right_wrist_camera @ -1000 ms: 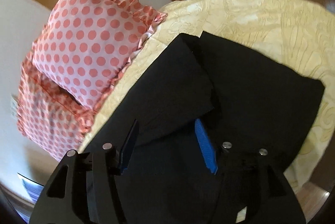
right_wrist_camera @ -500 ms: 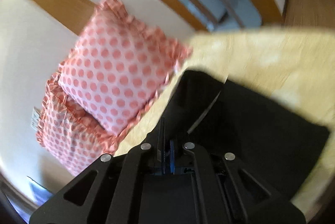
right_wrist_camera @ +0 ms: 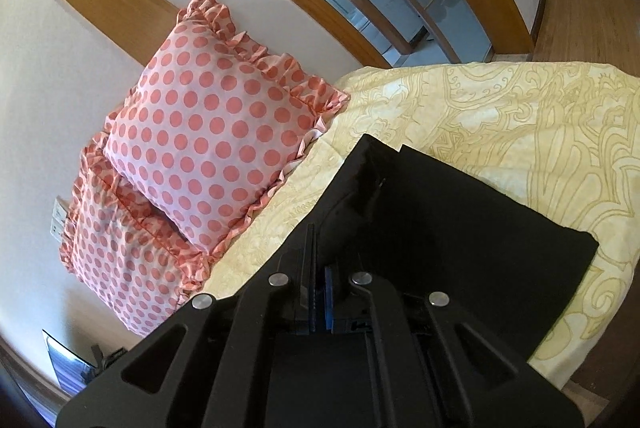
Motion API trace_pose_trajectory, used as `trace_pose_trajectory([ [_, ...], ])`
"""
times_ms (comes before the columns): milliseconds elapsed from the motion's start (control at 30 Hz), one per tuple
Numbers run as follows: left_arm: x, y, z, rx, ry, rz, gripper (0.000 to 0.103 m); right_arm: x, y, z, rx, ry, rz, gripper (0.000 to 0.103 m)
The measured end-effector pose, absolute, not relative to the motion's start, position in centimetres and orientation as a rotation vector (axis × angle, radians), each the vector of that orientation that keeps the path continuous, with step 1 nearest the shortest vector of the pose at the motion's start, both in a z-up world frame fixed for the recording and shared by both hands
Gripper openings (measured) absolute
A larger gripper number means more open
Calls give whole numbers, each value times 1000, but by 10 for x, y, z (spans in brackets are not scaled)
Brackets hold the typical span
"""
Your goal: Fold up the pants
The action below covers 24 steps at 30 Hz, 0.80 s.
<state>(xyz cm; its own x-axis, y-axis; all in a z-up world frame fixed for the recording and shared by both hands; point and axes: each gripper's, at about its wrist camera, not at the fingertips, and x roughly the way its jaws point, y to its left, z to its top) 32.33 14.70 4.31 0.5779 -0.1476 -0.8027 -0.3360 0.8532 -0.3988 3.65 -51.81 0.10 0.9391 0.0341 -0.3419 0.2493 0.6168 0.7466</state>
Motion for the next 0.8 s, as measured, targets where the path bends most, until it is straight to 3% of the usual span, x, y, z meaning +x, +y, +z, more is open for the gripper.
trace_pose_trajectory([
  [33, 329, 149, 38, -569, 979, 126, 18, 36, -519, 0, 905, 340, -122, 3],
  [67, 328, 153, 35, -597, 988, 138, 9, 37, -520, 0, 909, 338, -114, 3],
  [133, 315, 160, 39, -643, 956, 155, 5, 37, -518, 2, 904, 334, -109, 3],
  [400, 114, 152, 122, -534, 637, 92, 5, 8, -532, 18, 867, 256, -155, 3],
  [567, 11, 149, 72, -565, 677, 162, 8, 2, -538, -1, 897, 314, -200, 3],
  [800, -27, 155, 37, -622, 708, 202, 12, 1, -541, -21, 944, 366, -226, 3],
])
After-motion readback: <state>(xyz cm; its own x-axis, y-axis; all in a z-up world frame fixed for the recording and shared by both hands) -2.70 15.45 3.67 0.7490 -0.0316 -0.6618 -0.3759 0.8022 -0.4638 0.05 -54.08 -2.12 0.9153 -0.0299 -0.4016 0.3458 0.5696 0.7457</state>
